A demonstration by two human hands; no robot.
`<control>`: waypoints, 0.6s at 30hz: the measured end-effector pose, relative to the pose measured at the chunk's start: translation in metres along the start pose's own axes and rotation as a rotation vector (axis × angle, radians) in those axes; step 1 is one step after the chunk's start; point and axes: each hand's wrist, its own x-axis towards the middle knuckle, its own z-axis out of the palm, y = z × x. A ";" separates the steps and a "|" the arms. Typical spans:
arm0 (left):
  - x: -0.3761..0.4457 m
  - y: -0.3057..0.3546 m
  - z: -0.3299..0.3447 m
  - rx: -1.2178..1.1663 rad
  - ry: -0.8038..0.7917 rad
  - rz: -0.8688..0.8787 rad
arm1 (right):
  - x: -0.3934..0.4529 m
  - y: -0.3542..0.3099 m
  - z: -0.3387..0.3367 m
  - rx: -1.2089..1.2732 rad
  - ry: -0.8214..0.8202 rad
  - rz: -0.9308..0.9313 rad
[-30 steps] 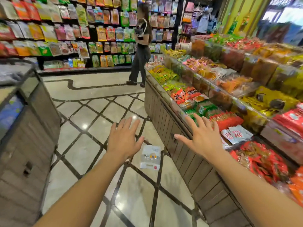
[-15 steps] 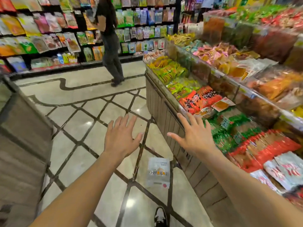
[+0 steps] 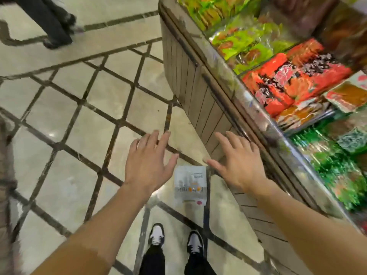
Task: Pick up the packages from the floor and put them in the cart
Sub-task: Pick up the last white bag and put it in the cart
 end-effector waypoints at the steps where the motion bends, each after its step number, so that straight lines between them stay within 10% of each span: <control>1: 0.012 -0.005 0.034 -0.008 -0.029 0.028 | 0.013 0.000 0.027 0.006 -0.028 0.012; 18: 0.092 -0.064 0.570 -0.397 -0.338 -0.293 | 0.174 0.051 0.567 0.315 -0.296 0.278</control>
